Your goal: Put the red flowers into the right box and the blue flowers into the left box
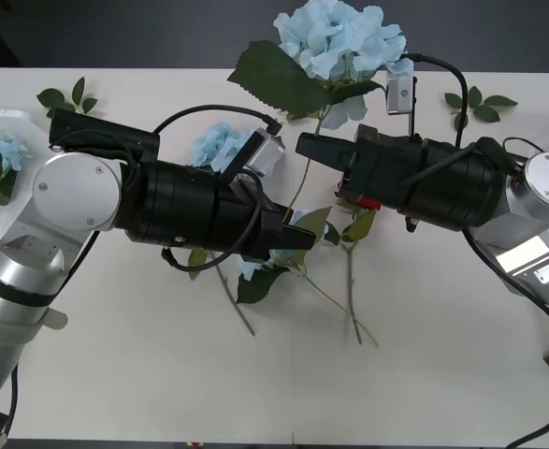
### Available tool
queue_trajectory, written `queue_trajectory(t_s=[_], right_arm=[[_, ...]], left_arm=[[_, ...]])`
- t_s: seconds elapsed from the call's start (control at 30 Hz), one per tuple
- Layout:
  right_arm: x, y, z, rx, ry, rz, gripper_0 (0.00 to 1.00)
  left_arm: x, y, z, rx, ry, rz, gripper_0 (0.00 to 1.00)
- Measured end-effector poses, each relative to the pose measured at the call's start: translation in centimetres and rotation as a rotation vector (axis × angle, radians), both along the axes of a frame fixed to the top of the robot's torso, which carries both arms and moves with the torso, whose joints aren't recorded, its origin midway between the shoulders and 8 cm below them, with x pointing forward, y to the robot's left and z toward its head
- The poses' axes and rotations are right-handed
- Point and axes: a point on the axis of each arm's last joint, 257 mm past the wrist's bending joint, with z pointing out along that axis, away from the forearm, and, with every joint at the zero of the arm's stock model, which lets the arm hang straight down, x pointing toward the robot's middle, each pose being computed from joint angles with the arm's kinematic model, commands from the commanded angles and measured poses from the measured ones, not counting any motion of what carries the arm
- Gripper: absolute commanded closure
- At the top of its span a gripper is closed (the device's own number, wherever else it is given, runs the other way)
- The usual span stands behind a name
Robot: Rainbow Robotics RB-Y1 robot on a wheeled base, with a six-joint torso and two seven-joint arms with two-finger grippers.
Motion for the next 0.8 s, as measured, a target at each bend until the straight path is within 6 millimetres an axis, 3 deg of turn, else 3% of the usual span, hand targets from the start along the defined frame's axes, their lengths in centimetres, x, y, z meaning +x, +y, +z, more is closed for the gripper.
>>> queue_trajectory(t_s=[0.5,0.53,0.63,0.73,0.8], right_arm=[[-0.05,-0.01,0.23,0.011,0.005,0.003,0.99],[-0.05,-0.02,0.24,0.012,0.005,0.003,0.81],[-0.05,-0.01,0.26,0.012,0.005,0.003,0.42],[-0.04,-0.03,0.28,0.011,0.004,0.003,0.21],[-0.03,-0.06,0.27,0.01,0.004,0.003,0.14]], left_arm=[[0.27,0.23,-0.5,0.004,0.014,0.009,1.0],[0.27,0.23,-0.5,0.004,0.014,0.009,1.0],[0.26,0.23,-0.49,0.004,0.014,0.009,1.0],[0.23,0.2,-0.46,0.002,0.015,0.008,1.0],[0.07,0.1,-0.32,-0.005,0.02,0.003,1.0]])
